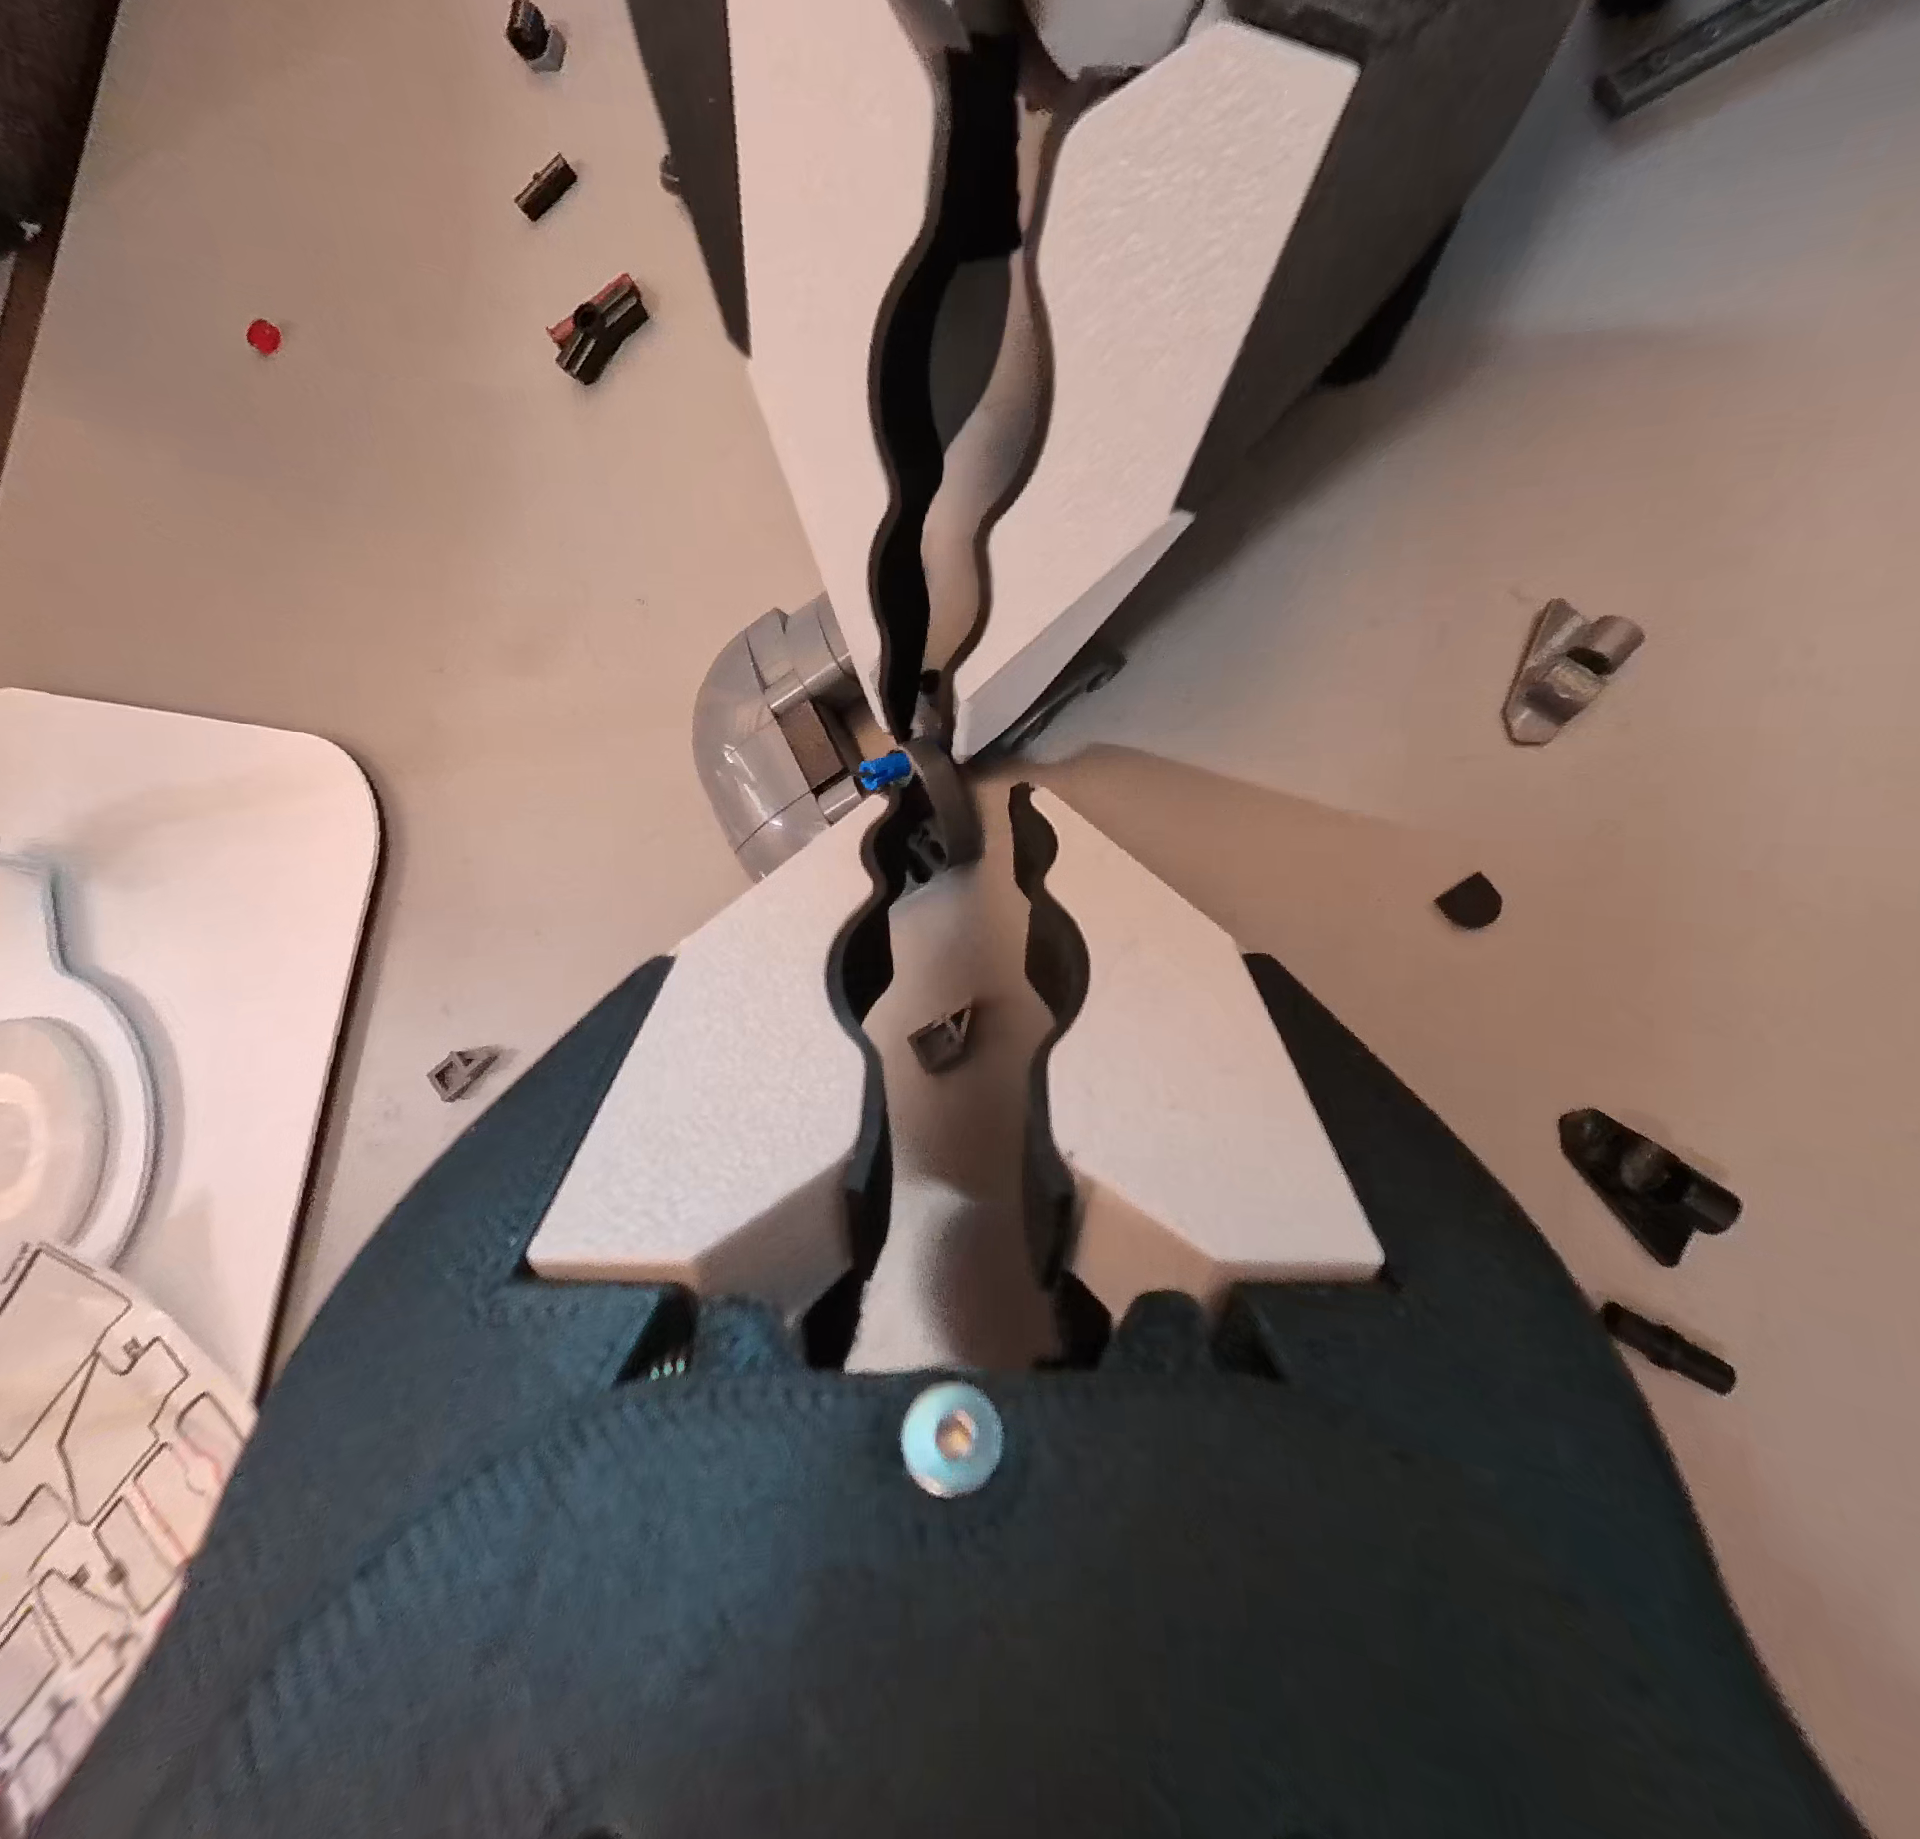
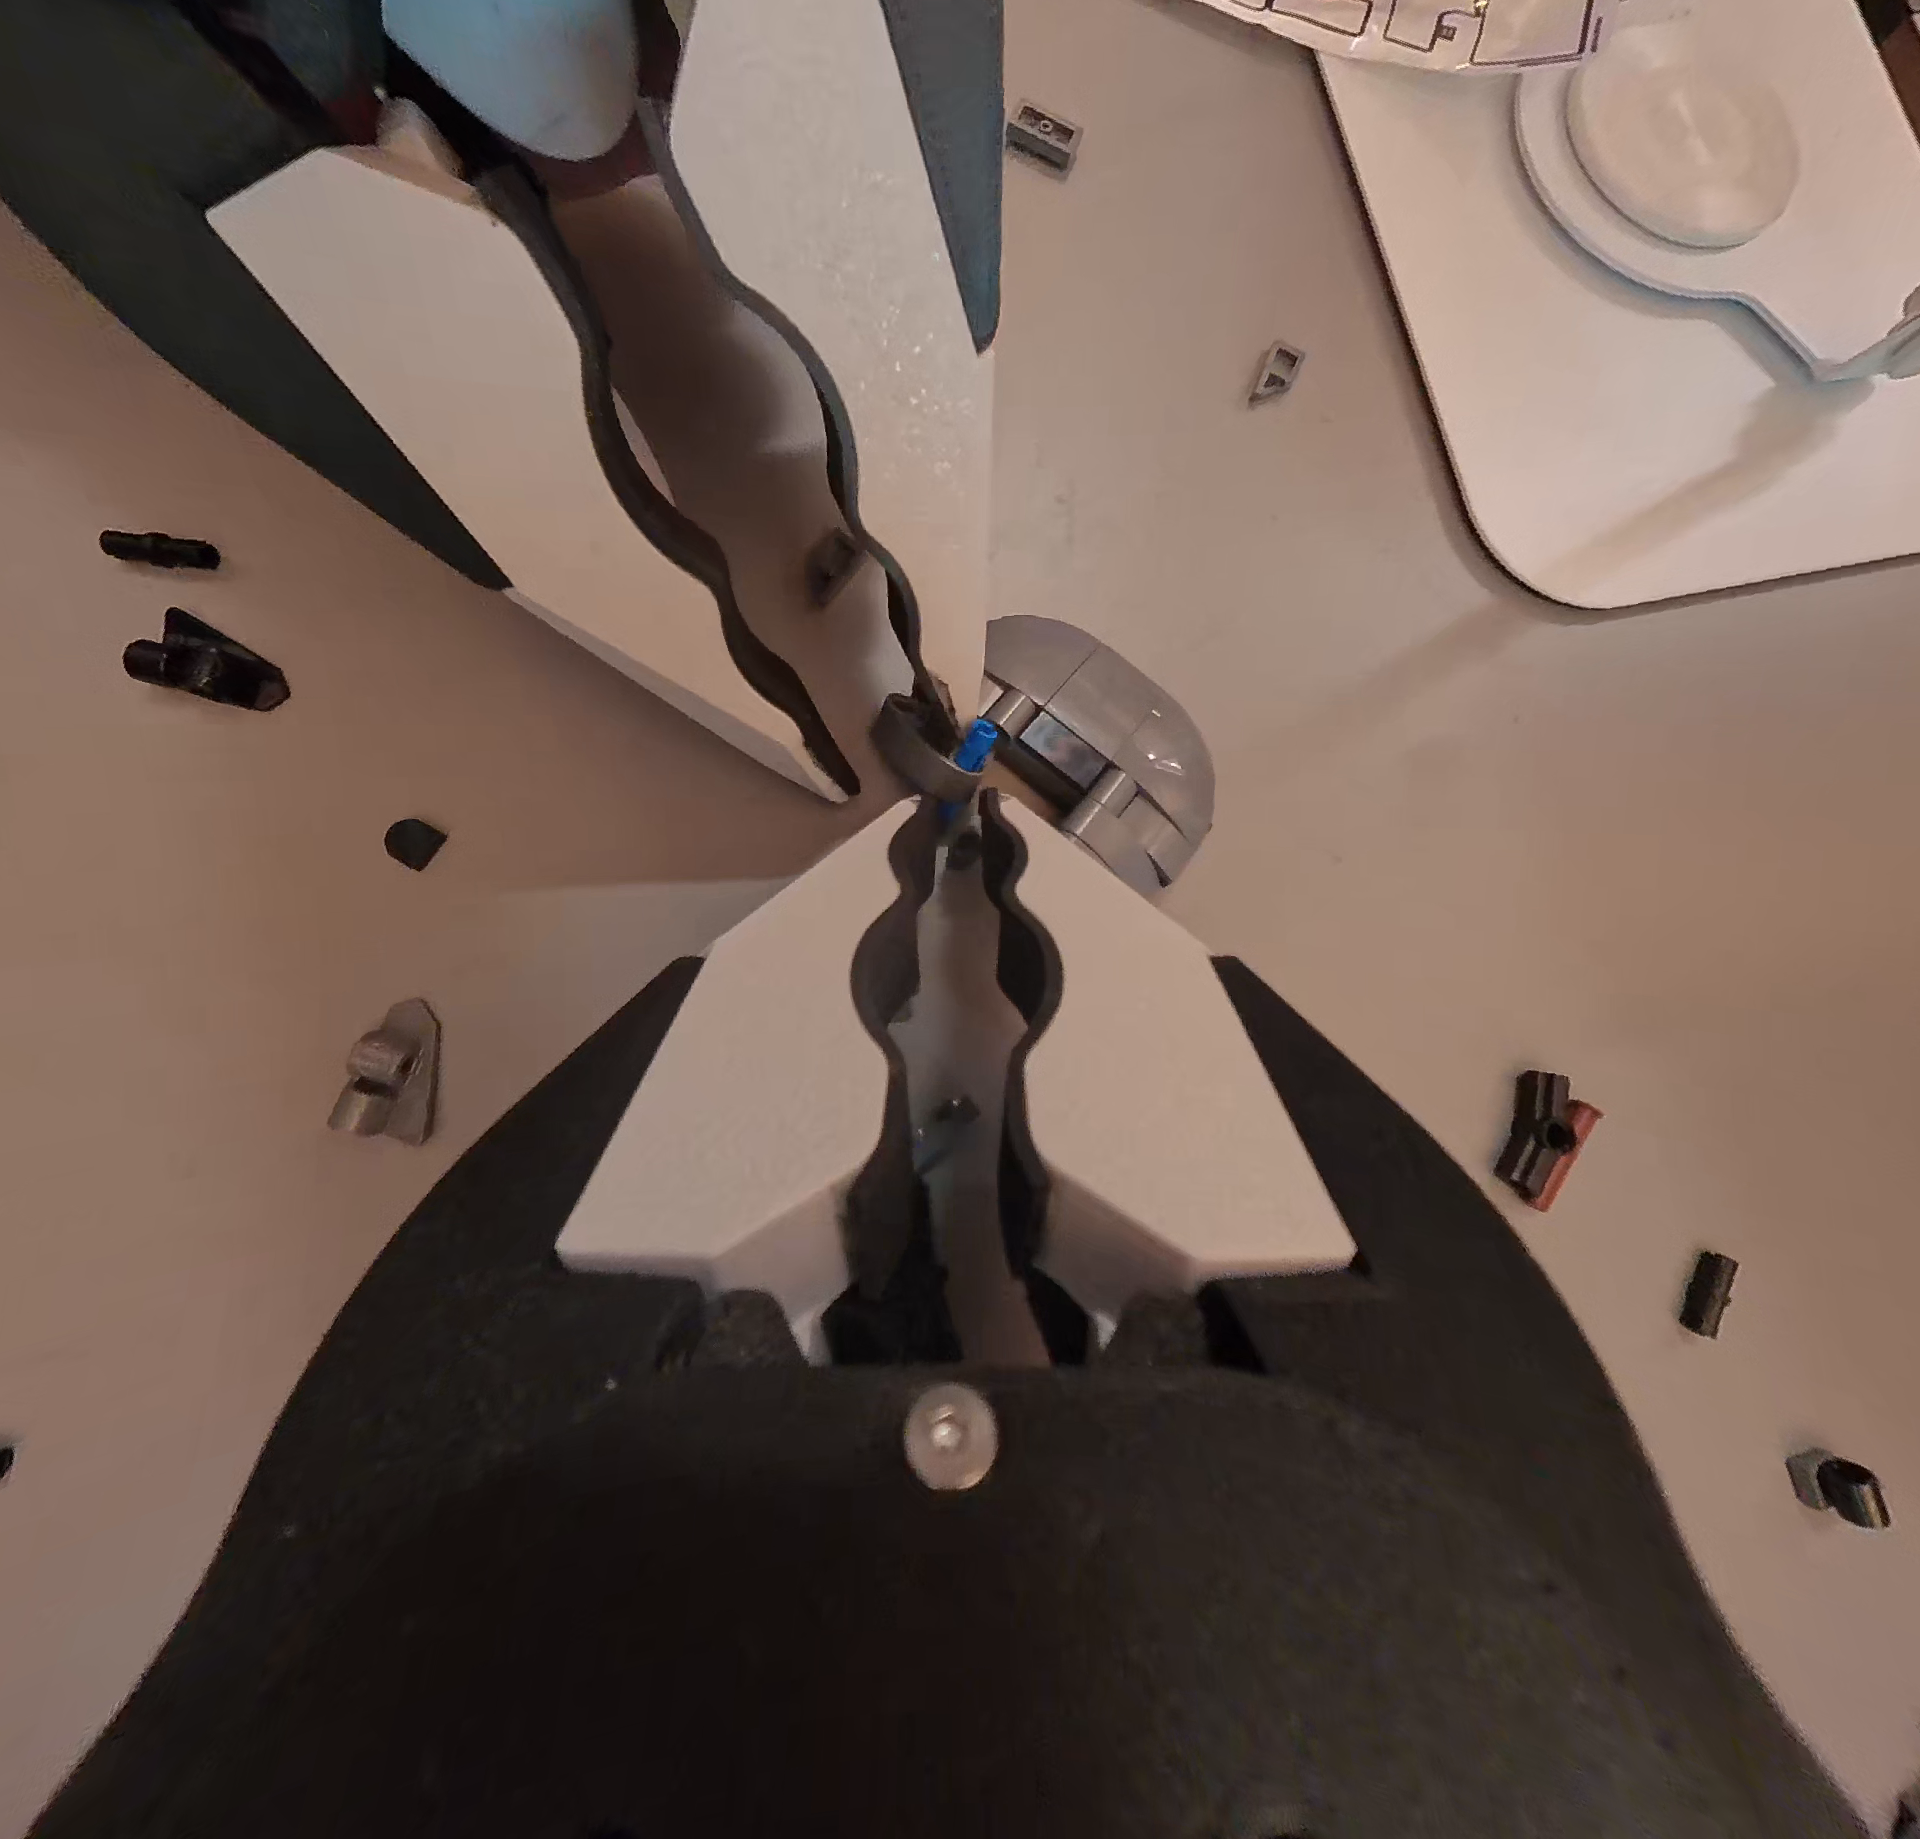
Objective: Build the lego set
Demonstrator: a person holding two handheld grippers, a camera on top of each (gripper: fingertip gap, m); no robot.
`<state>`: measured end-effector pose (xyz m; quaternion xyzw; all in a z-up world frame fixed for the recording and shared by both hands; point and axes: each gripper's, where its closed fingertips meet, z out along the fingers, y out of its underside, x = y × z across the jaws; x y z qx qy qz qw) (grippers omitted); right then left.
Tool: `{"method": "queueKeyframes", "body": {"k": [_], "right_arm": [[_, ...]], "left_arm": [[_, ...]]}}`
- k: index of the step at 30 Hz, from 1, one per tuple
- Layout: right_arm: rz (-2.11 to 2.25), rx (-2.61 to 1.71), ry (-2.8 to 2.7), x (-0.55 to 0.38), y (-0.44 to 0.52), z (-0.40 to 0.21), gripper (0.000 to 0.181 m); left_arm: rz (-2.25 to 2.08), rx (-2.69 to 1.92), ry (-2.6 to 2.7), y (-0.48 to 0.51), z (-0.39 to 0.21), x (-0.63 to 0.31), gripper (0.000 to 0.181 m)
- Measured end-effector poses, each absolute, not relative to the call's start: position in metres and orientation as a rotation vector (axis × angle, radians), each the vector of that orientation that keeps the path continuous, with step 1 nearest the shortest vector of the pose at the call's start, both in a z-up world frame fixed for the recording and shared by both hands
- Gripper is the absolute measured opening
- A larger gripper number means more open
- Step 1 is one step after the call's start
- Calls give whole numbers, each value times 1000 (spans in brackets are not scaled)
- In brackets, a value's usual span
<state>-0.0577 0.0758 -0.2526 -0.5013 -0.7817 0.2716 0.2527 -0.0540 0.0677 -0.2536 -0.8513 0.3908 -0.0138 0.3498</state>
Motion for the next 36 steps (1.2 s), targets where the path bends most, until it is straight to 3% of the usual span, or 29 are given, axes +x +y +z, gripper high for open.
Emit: {"method": "queueKeyframes", "body": {"k": [36], "right_arm": [[802, -1412, -2102, -50, 79, -243, 0]], "left_arm": [[-60, -2203, 1004, 70, -257, -51, 11]]}}
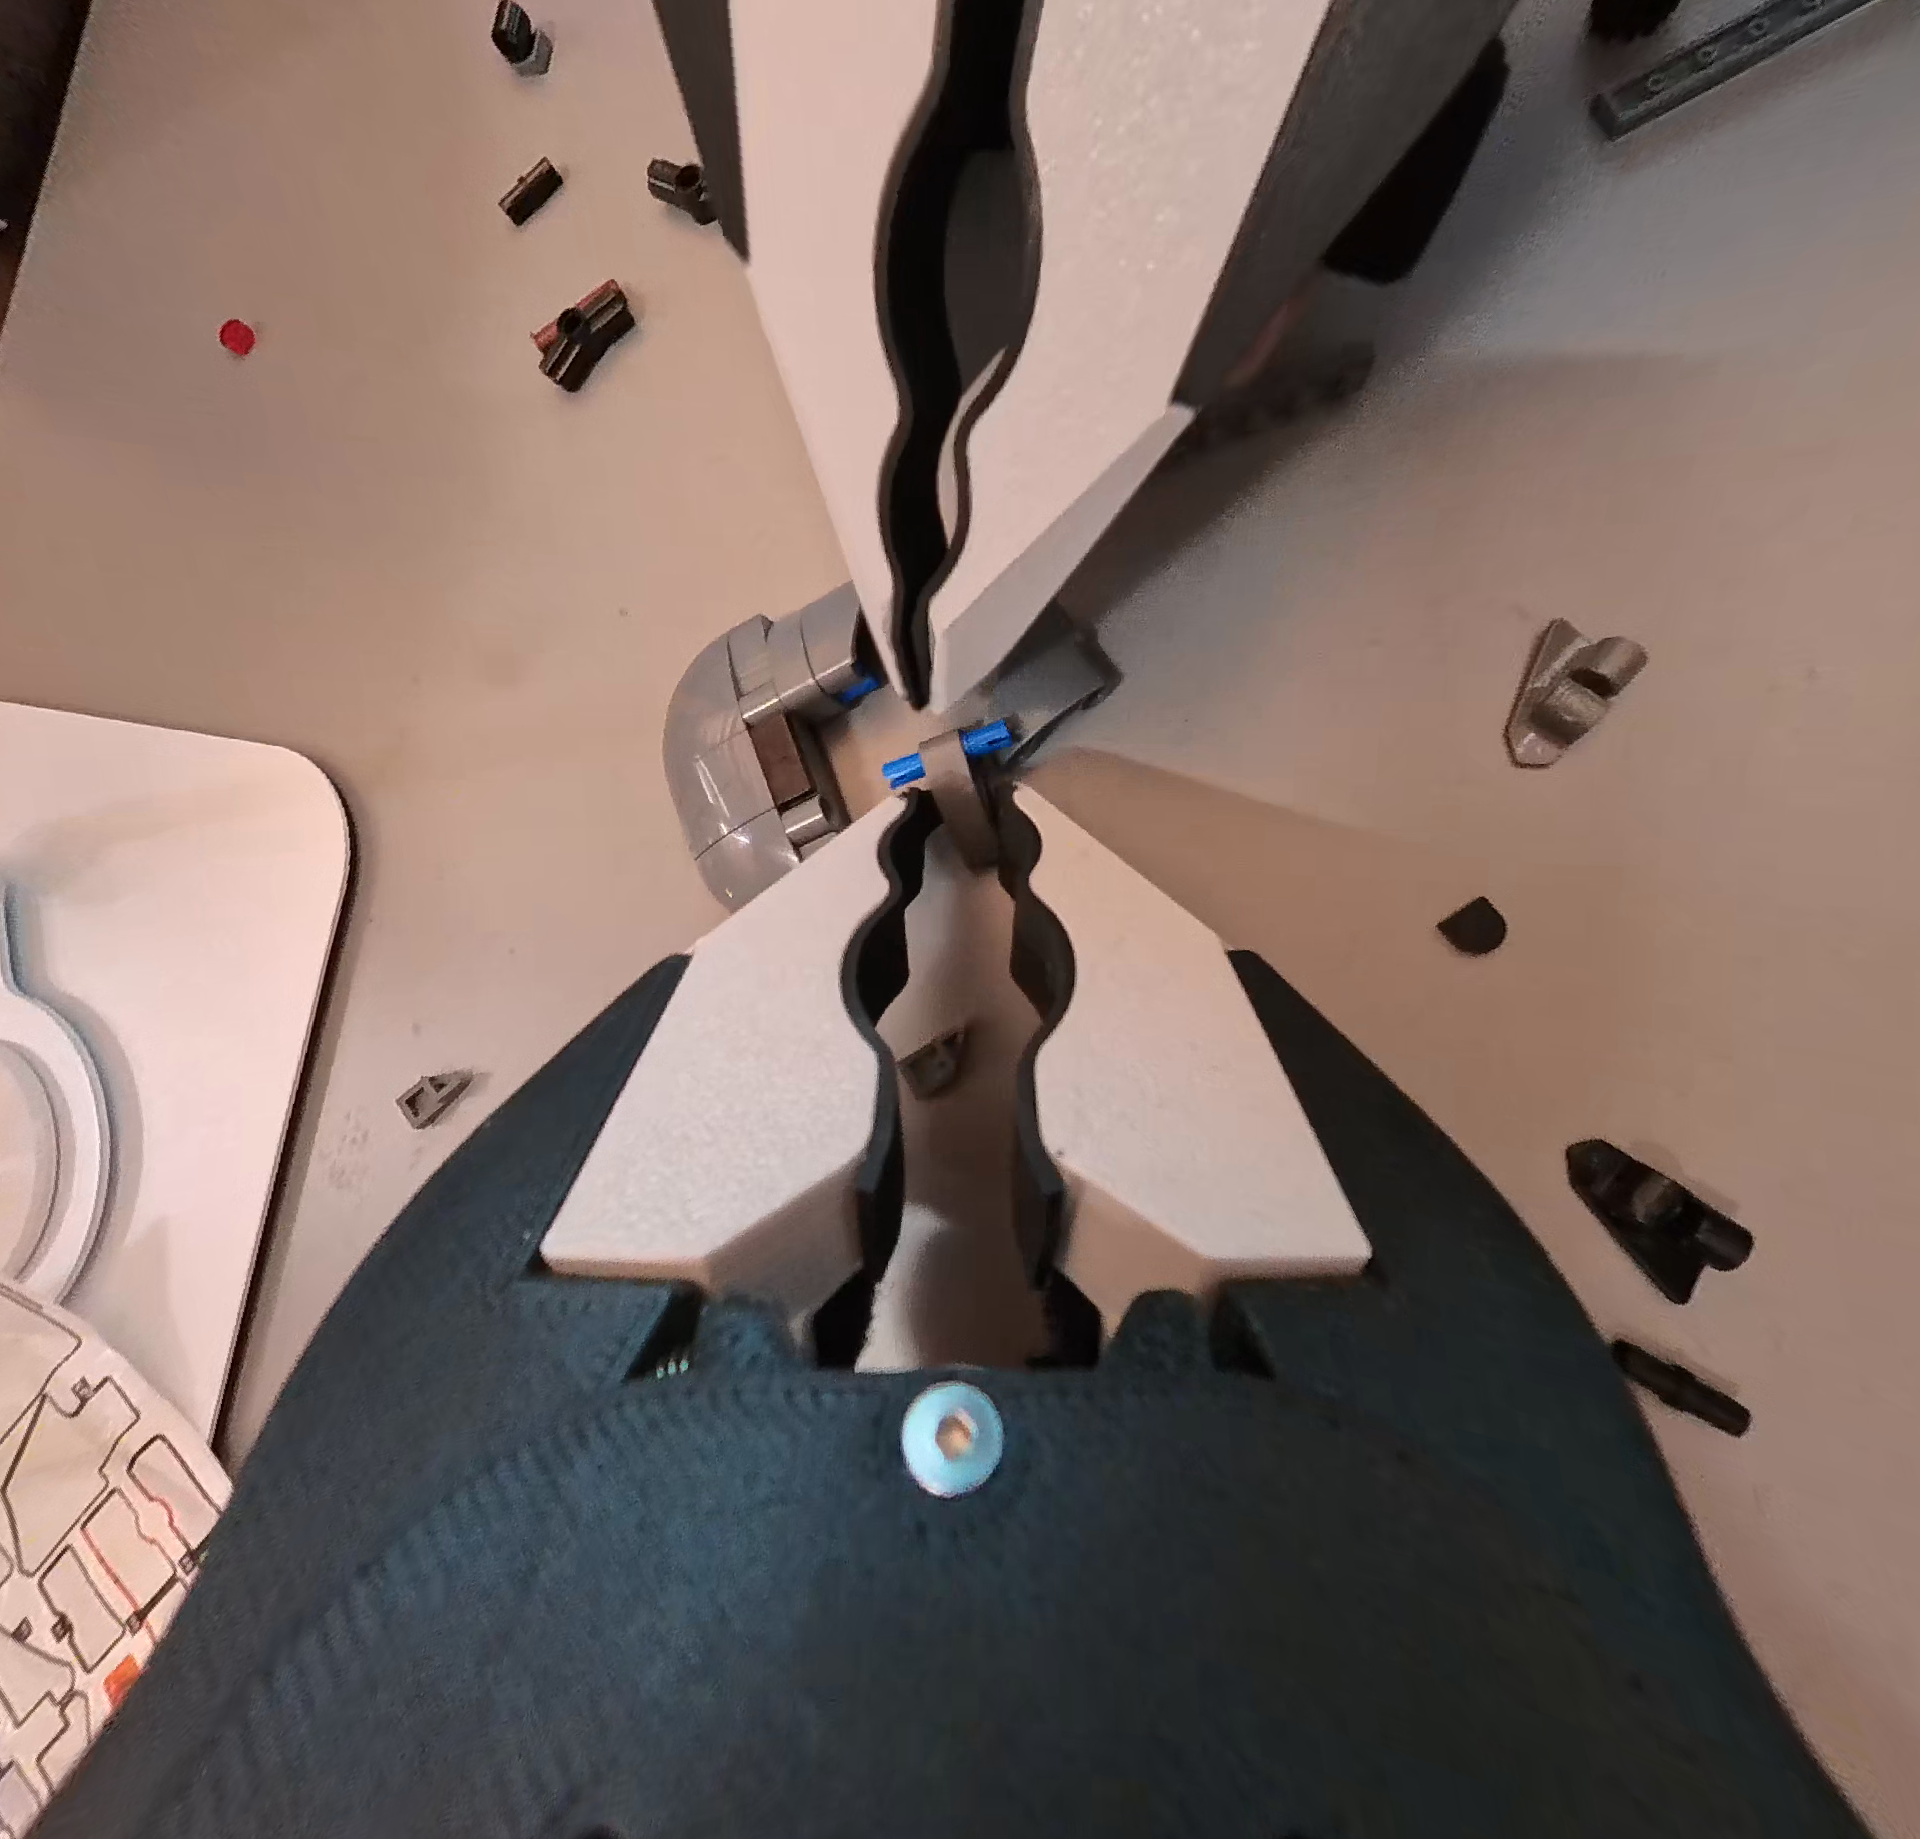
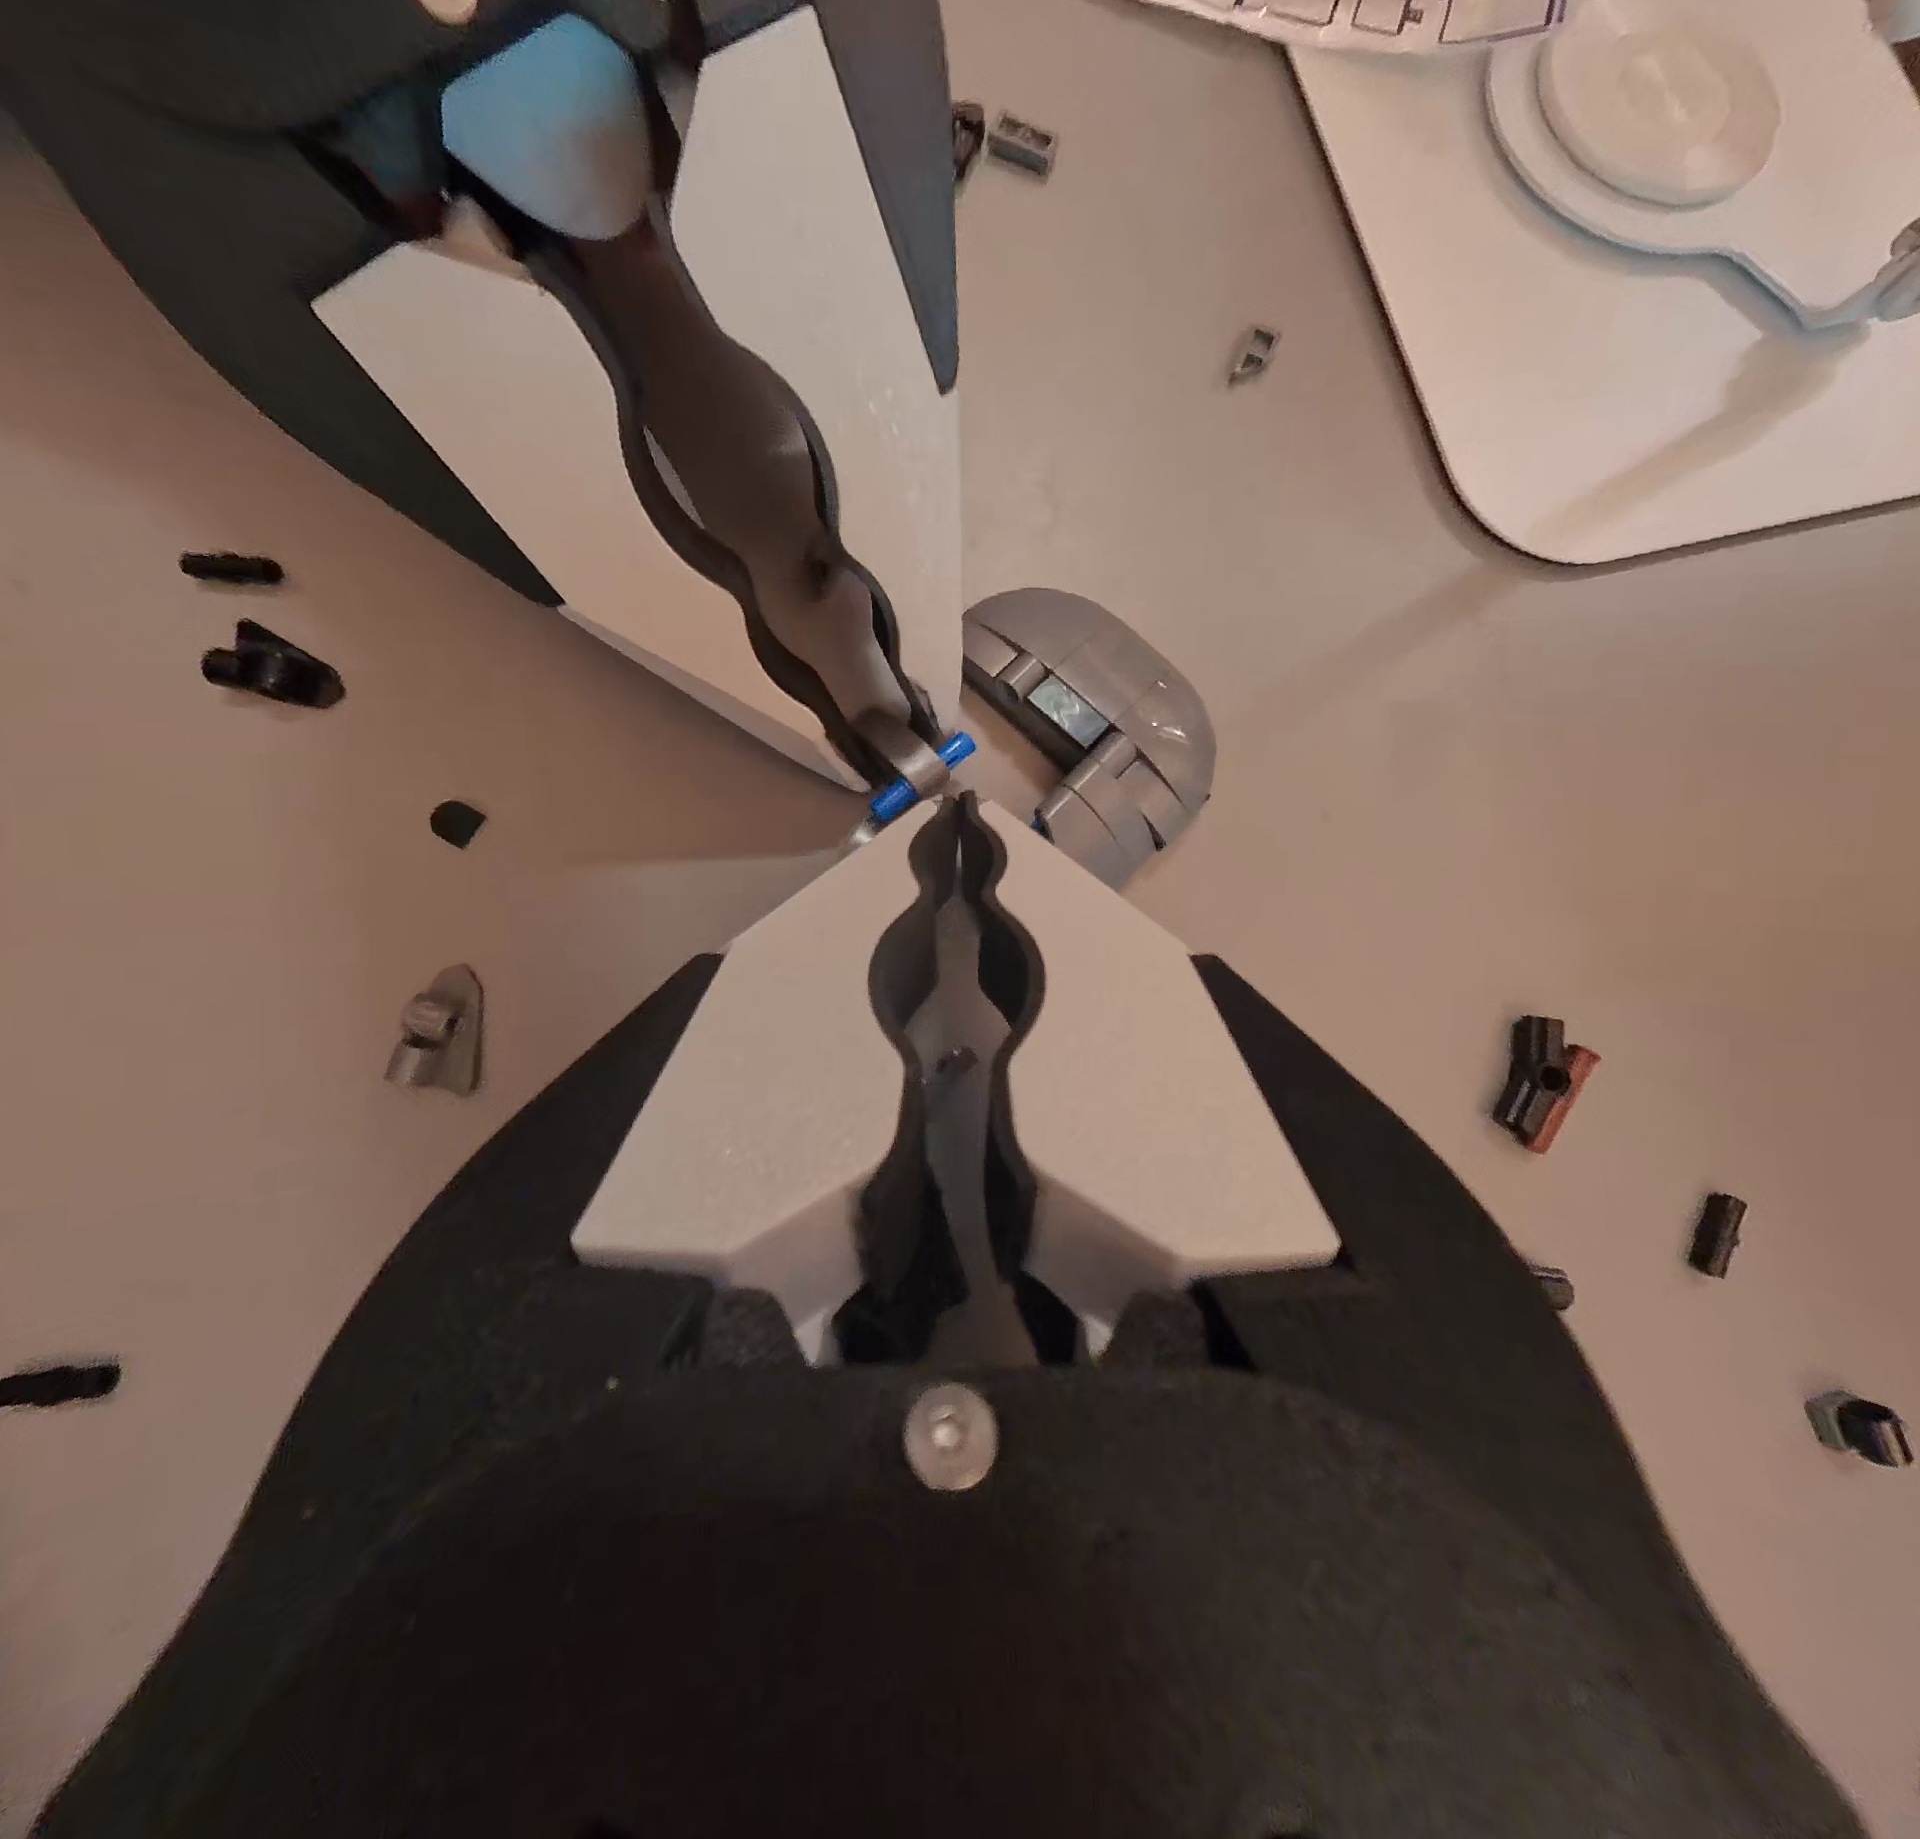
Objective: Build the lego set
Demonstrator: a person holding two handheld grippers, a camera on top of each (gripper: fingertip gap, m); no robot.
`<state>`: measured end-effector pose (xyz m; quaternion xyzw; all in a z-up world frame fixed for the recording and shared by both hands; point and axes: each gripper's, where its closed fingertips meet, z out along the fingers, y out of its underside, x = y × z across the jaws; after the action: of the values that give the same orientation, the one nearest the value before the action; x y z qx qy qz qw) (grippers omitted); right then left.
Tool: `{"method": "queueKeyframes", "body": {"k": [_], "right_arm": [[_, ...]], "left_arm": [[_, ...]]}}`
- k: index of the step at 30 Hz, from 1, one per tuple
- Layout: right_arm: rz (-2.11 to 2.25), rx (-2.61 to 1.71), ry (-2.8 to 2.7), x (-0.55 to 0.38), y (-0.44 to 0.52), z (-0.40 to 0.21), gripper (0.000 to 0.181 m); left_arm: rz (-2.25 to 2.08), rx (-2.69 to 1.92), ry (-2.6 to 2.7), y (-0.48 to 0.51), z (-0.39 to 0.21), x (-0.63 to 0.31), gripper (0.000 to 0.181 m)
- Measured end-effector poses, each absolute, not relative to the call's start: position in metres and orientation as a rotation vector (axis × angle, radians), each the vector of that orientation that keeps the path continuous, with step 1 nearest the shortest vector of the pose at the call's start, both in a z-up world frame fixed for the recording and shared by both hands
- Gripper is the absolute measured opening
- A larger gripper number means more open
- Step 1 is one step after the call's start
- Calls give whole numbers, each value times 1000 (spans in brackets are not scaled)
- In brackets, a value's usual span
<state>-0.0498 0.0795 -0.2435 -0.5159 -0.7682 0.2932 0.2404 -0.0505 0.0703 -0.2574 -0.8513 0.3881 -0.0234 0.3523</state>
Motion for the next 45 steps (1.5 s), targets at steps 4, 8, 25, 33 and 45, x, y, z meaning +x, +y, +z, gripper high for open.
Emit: {"method": "queueKeyframes", "body": {"k": [4, 8, 25, 33, 45], "right_arm": [[806, -1429, -2120, -47, 76, -245, 4], [777, -1440, -2123, -49, 77, -250, 6], [743, -1461, -2081, -55, 75, -247, 7], [719, -1453, -2083, -54, 76, -250, 3], [726, -1439, -2075, -55, 72, -247, 7]], "left_arm": [[-65, -2208, 988, 71, -258, -51, 10], [-94, -2210, 952, 73, -255, -52, 8], [-93, -2235, 885, 76, -255, -58, 8], [-42, -2200, 985, 71, -254, -55, 17], [-62, -2186, 994, 71, -252, -61, 13]]}}
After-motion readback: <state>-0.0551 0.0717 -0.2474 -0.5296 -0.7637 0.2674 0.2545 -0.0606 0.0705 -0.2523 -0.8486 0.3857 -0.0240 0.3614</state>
